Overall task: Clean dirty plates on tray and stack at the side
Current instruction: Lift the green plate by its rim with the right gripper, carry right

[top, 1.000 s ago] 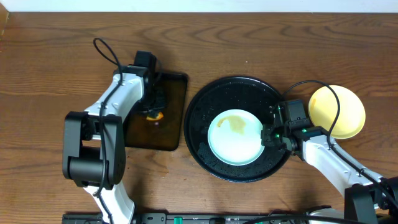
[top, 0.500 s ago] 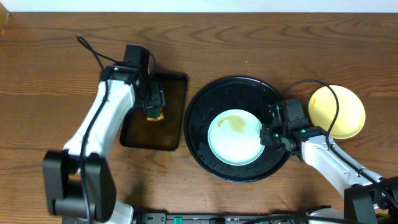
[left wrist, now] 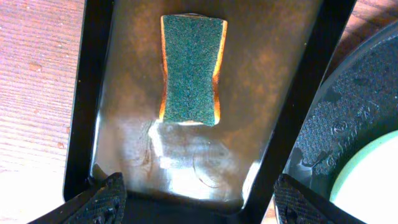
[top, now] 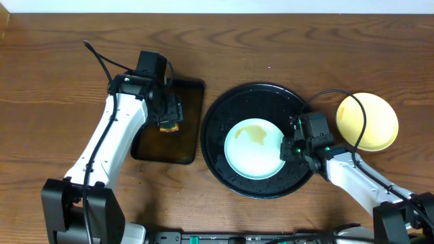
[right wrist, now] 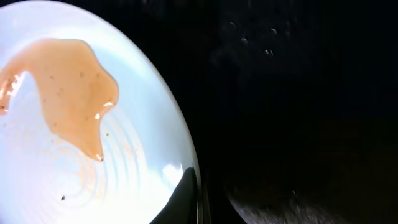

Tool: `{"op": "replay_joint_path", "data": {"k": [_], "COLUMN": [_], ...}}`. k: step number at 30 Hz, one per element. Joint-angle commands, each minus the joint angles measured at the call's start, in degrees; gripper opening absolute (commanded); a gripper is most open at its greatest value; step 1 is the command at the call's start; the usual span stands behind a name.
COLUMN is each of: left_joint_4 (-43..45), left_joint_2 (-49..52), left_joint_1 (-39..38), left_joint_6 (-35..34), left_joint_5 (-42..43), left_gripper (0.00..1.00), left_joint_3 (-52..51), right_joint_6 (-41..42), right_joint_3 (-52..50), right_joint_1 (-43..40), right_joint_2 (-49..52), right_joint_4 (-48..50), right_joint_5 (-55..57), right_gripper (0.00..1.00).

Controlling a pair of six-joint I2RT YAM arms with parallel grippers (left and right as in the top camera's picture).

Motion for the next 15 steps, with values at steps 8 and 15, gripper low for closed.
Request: {"op": "replay_joint_path", "data": {"k": [8, 15], "left_joint_4": [-1.0, -0.9], "left_joint_2": [0.3, 0.3], "left_joint_1": [-0.1, -0.1], "left_joint_6": [-0.1, -0.1], "left_joint_5": [0.0, 0.0], "left_gripper": [0.77, 0.77], "left_joint_3": [-0.1, -0.1], "right_joint_6": [-6.2, -14.4], "right_joint_3": [4.0, 11.0], "right_joint_1": [-0.2, -0.2], "right_joint_2": [-0.7, -4.2], "right_joint_4": [5.6, -1.6], "right_joint_5": [6.0, 17.9], "right_gripper": [0.01, 0.01]}}
